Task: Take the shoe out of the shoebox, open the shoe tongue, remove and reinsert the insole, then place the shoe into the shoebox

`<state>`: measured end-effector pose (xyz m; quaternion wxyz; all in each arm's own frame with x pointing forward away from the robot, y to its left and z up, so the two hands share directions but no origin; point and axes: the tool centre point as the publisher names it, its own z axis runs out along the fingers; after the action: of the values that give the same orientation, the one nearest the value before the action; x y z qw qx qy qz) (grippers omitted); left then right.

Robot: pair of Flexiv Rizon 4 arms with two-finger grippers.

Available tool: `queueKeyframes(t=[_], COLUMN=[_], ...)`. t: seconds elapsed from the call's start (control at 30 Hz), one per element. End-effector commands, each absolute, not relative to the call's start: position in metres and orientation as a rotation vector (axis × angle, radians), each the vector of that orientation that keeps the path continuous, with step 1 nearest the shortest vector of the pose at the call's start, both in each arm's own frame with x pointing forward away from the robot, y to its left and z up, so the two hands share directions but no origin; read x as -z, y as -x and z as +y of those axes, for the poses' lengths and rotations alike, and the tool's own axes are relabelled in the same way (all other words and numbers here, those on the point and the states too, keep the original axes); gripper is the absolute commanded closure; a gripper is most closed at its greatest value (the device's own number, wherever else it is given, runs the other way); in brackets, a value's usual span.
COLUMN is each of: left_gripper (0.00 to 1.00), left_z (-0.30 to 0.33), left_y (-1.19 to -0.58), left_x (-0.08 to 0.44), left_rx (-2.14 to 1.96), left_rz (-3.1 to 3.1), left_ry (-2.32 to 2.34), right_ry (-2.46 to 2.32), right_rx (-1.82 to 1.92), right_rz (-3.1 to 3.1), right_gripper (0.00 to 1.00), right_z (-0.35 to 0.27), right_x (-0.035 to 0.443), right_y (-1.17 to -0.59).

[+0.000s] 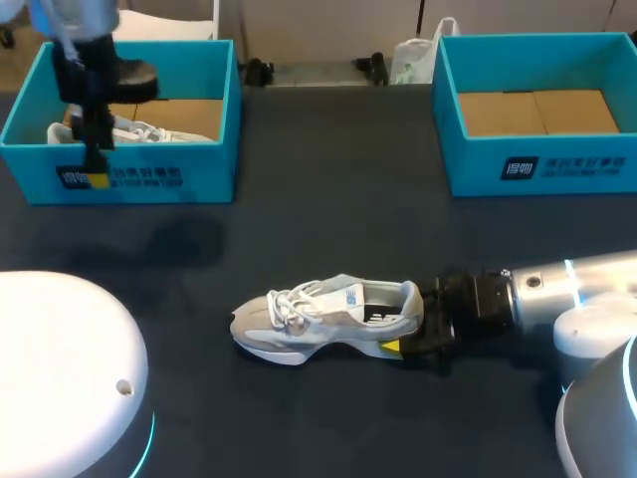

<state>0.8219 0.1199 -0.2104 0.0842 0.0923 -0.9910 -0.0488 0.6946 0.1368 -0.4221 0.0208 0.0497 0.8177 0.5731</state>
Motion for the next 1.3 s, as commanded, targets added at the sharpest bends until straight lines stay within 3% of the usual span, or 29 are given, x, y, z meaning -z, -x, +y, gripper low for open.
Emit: queueKeyframes(t=[0.03,0.37,0.7,1.3], left_gripper=[0.0,0.0,0.0,0.0], left_z=[0.103,0.098,0.02,0.004], left_y=[-0.803,-0.811,-0.752,-0.739], left_x=[0.215,0.217,0.224,0.232], left_rx=[0.149,0.133,0.064,0.08], left_rz=[-2.953,-2.908,-2.78,-2.769], left_ry=[-0.683,-0.756,-1.069,-1.178], right_ry=[-0.156,-0.156,-0.156,-0.156], right_rx=[-1.769,-1.769,-1.769,-1.769], right_rz=[2.542,2.542,2.542,2.542], right_gripper=[1.0,1.0,1.0,1.0], right_z=[0.139,0.139,0.139,0.139], right_x=[0.423,0.423,0.423,0.423], right_y=[-0.695,-0.695,-0.695,-0.695])
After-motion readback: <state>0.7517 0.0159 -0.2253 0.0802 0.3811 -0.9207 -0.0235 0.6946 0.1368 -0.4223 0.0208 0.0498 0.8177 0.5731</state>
